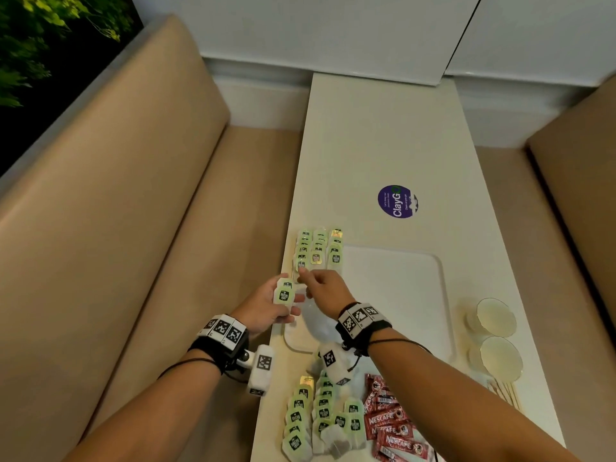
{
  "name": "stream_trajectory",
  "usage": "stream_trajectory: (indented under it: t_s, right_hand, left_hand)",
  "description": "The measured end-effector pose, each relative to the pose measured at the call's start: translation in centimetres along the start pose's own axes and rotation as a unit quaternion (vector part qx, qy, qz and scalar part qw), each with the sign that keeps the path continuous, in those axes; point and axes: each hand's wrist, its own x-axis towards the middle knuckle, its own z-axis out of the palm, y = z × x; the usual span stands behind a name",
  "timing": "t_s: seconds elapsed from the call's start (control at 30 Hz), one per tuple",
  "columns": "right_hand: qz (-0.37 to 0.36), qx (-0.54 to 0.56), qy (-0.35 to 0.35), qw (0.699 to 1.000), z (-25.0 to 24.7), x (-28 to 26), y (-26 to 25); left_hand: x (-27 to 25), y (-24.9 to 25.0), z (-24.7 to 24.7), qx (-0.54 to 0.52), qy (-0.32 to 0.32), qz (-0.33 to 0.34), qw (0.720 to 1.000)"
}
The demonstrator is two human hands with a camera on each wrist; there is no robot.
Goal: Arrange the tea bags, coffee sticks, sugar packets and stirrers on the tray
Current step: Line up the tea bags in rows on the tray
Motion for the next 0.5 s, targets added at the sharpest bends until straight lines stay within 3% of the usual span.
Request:
stream_trajectory:
  t_s: [0.1, 0.2, 0.33, 0.4, 0.5]
  right_hand:
    - [-0.023, 0.06, -0.05, 0.997, 0.2, -0.7, 0.0]
    - [-0.02, 0.062, -0.031, 0.997, -0.2, -0.7, 0.0]
    - [-0.035, 0.013, 0.036, 0.999, -0.8, -0.4, 0.4]
    - [-0.036, 0.029, 0.035, 0.998, -0.8, -0.5, 0.8]
    - [-0.043, 0.024, 0.008, 0.999, -0.6, -0.9, 1.7]
  left_hand:
    - [0.1, 0.3, 0.7, 0.013, -0.026, 0.011, 1.0]
    - [0.4, 0.4, 1.0, 0.032, -0.028, 0.015, 0.999]
    - [1.1, 0.1, 1.1, 0.026, 0.039, 0.025, 0.999]
    - [1.5, 0.1, 1.1, 0.022, 0.076, 0.033, 0.996]
    - [1.8, 0.1, 1.2, 0.021, 0.079, 0.048, 0.995]
